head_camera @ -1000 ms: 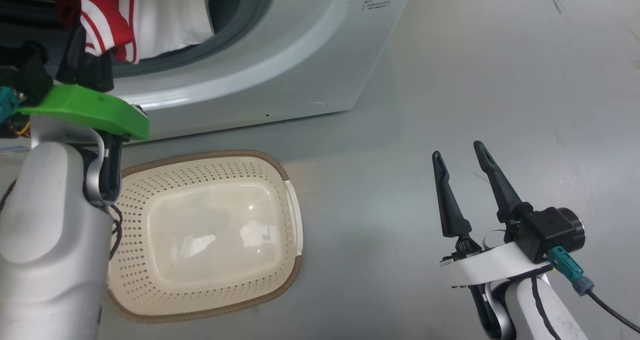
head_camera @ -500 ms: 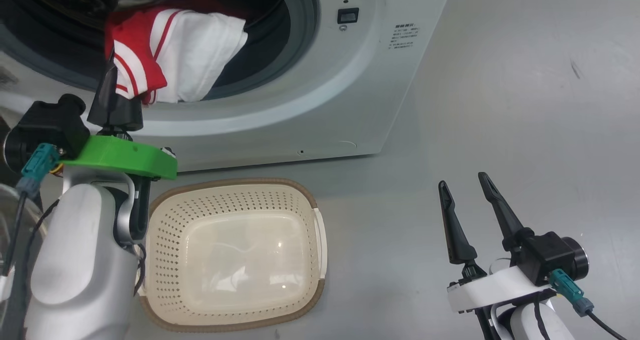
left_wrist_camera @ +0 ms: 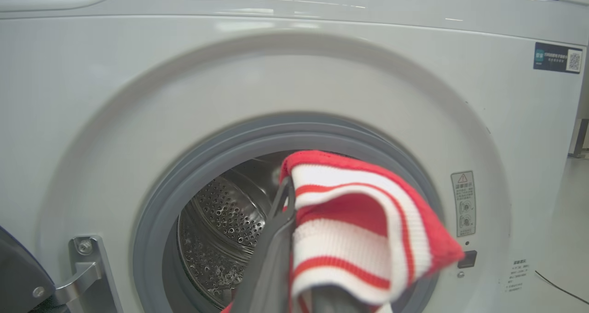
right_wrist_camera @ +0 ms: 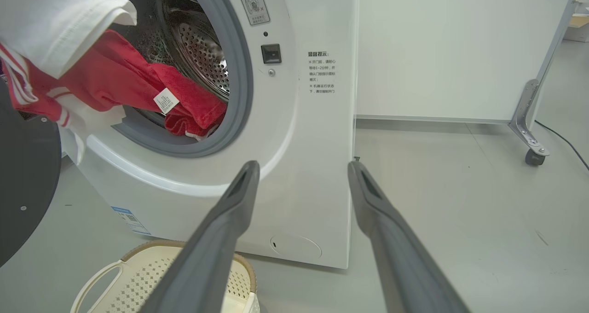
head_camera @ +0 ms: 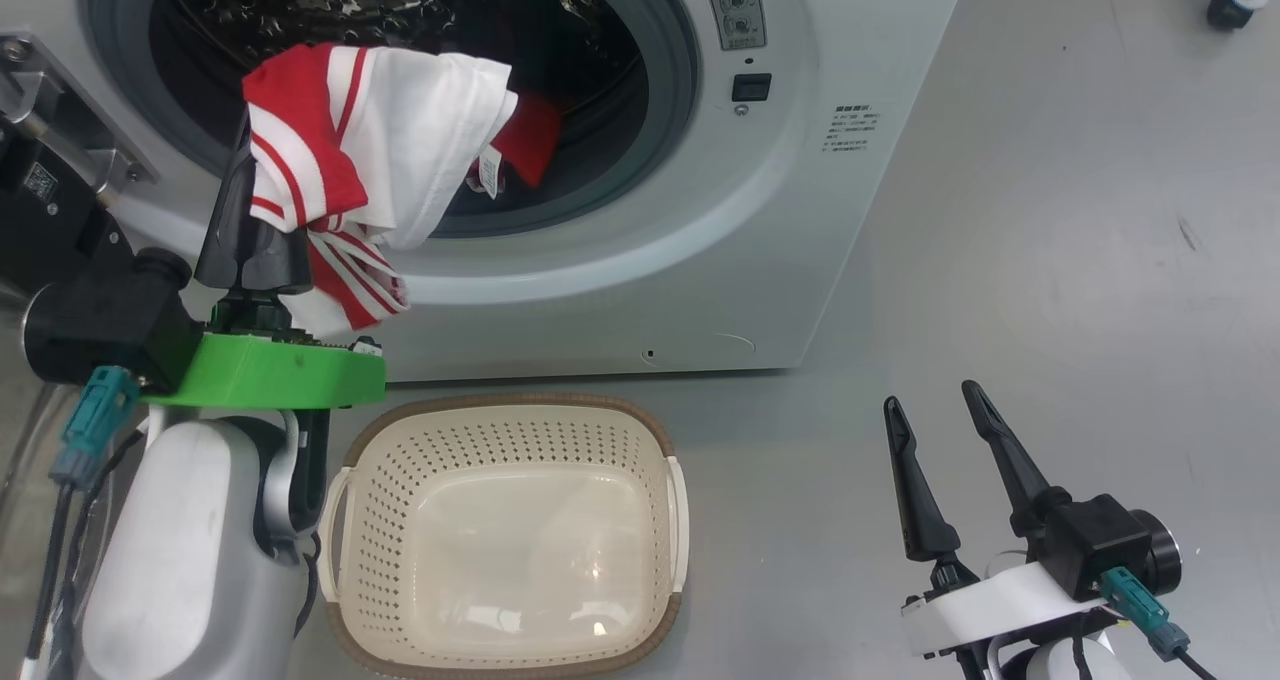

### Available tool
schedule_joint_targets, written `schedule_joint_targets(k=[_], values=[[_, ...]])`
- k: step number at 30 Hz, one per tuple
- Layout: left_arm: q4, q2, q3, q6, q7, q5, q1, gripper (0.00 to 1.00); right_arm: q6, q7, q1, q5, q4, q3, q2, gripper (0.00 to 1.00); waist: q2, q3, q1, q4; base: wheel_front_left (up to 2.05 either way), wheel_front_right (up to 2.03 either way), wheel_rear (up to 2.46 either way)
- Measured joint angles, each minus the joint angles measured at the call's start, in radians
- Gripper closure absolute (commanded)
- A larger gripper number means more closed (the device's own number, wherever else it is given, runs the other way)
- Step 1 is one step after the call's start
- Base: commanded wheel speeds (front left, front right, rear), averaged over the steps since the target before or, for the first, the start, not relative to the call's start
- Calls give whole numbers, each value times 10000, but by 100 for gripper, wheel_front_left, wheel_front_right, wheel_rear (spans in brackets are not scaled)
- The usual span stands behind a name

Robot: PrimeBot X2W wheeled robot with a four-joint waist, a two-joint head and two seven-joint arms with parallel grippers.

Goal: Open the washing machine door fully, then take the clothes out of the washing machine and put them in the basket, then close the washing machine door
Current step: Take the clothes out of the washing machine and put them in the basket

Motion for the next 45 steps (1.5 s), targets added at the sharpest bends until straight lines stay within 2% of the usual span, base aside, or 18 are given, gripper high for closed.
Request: schedule_joint_targets(k=[11,22,29,41,45], values=[[-1016,-73,-38,485,35,0,1333,100,71,0,350,0,-35,15,10,0,0,-388,0,244,0,0,0],[-930,-144,-736,594,658,-15,2880,100,115,0,360,-2,-161,79,12,0,0,-322,0,186,0,0,0],[-533,-163,-941,631,769,-33,3405,100,178,0,356,-54,-251,155,21,0,0,-65,0,24,0,0,0],[1298,-157,-947,654,1047,-151,3499,100,247,0,170,-104,-420,290,25,0,0,707,0,-554,0,0,0],[1960,-15,-940,525,1164,-161,3274,100,251,0,24,-127,-516,343,27,0,0,1006,0,-766,0,0,0]])
